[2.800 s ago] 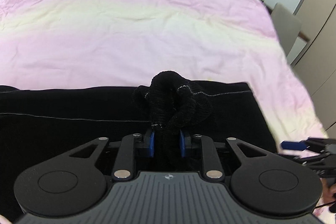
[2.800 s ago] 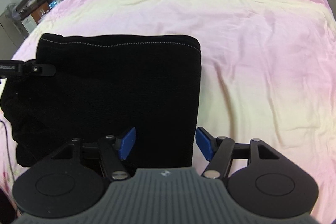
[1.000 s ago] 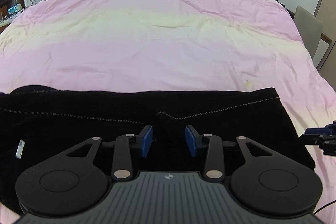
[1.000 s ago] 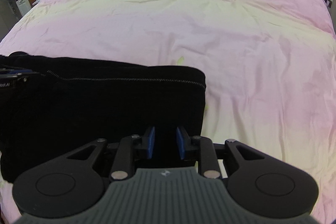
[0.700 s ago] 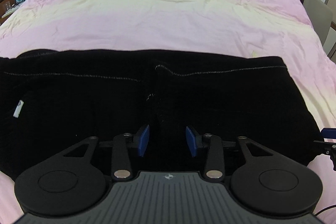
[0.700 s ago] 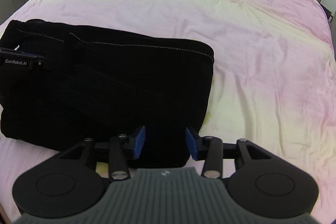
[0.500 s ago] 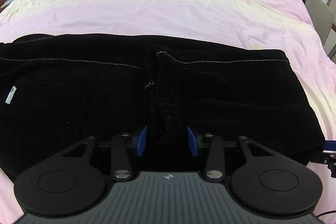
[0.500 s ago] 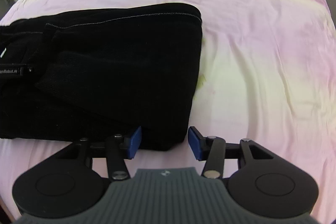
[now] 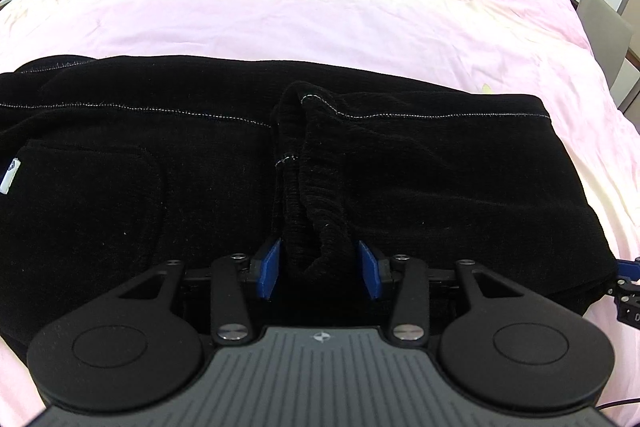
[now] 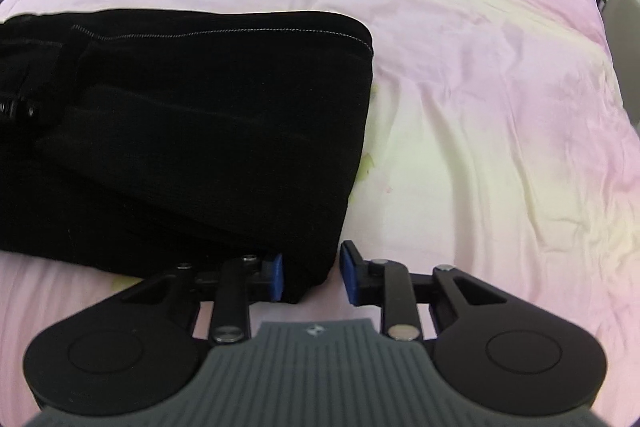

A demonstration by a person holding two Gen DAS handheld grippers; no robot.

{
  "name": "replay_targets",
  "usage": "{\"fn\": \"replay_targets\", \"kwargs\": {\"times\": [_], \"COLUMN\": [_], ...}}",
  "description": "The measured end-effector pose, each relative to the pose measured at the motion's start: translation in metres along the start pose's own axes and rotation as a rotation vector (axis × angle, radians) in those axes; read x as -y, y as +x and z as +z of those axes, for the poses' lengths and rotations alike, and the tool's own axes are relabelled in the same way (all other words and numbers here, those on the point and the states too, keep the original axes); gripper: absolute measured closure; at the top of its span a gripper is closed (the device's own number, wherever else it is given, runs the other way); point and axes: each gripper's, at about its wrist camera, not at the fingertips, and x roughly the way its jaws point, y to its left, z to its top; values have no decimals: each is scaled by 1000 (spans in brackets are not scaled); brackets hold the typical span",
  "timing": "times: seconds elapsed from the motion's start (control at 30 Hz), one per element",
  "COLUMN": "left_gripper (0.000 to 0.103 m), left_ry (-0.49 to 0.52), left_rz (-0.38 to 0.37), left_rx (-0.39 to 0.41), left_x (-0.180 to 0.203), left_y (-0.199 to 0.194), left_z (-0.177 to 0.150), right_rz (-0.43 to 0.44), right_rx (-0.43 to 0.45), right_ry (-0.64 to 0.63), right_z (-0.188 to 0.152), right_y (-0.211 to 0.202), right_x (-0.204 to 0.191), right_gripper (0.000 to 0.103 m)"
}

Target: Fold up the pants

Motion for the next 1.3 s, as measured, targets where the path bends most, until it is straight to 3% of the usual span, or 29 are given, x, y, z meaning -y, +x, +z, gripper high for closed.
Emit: {"fn": "replay_targets", "kwargs": {"times": [0.27,0.37,0.47,0.7,0.87,1.03,1.3], "left_gripper": [44,44,44,38,29,26,22], "left_ry": [9,27,-13,-176,-387,-542,-671], "left_rz": [4,59,49,75,87,89,79], "left_rx": [43,74,76,82,125,152,149], "left_x": [-3,-9,-29,-89,-137,-182,-235], "left_y": [-35,-59,-80,-116,-128,-129,-120], "left_z": [-2,-6,-10,-21,-39,-53,-68], "right_rz": [-25,-52,-56,31,66,64,82], "right_rx": [-43,-31,-1,65,71,64,57], "right_ry": [-36,-86,-121,-256,-365,-484,-572], "right_z": [4,5,11,38,59,75,113], "right_y": [-23,-40,-57,-79,-77,-67,-26], "right_x": [-3,-8,-15,-62,-106,-146,-189], "right_gripper": [80,79,79,70,69,68,68]}}
